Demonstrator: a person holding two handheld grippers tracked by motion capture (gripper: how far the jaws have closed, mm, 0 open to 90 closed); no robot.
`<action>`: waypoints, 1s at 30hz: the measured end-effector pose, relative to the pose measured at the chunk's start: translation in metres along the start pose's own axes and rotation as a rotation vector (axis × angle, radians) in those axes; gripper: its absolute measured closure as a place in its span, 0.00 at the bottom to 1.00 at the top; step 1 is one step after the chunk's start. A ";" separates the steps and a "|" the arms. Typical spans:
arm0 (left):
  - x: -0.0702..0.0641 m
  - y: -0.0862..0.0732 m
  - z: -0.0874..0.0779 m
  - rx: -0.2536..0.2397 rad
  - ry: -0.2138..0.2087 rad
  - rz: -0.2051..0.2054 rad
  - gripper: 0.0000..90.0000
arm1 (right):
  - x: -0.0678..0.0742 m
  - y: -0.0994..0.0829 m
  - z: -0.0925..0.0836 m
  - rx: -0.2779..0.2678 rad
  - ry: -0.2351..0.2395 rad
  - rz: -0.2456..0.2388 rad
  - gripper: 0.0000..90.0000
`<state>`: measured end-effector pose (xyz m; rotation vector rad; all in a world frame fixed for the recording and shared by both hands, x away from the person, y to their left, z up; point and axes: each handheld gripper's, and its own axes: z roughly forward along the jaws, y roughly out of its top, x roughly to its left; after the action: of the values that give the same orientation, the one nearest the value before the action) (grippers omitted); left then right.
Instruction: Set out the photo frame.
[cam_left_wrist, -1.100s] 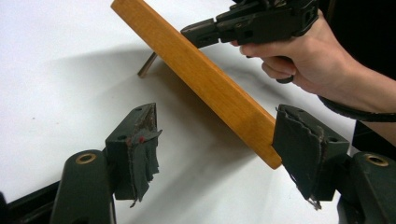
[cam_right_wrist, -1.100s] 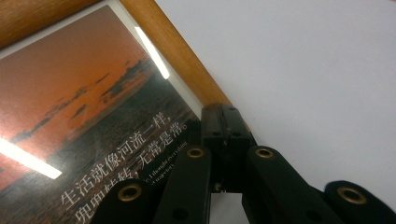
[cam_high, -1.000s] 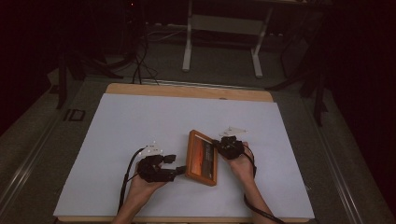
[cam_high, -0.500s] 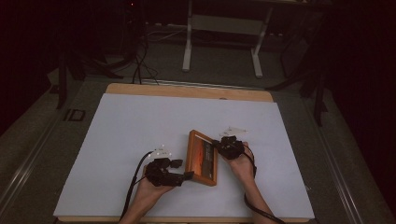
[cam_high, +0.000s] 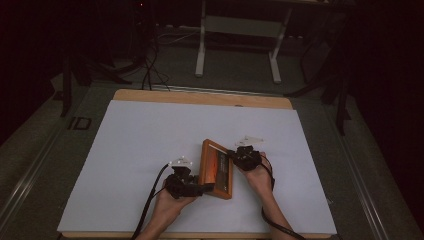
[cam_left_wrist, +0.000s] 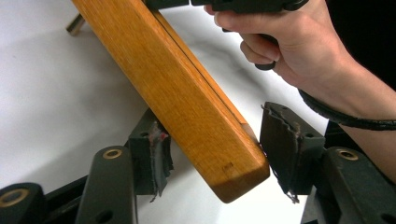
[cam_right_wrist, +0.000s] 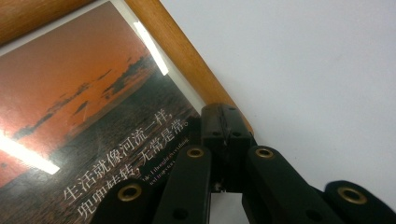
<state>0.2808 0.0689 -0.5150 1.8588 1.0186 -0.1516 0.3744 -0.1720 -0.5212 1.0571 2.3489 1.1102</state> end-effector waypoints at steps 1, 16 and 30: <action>0.000 0.000 0.000 0.003 -0.003 -0.007 0.50 | 0.000 0.000 0.000 0.000 0.000 -0.001 1.00; 0.000 0.005 -0.002 0.004 0.024 -0.106 0.60 | -0.003 -0.003 -0.004 -0.001 -0.026 -0.003 1.00; -0.024 0.029 0.006 -0.030 0.100 0.068 0.77 | -0.024 -0.026 -0.056 -0.064 -0.046 0.060 1.00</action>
<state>0.2875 0.0447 -0.4862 1.8862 1.0188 -0.0021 0.3463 -0.2297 -0.5061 1.1247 2.2445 1.1618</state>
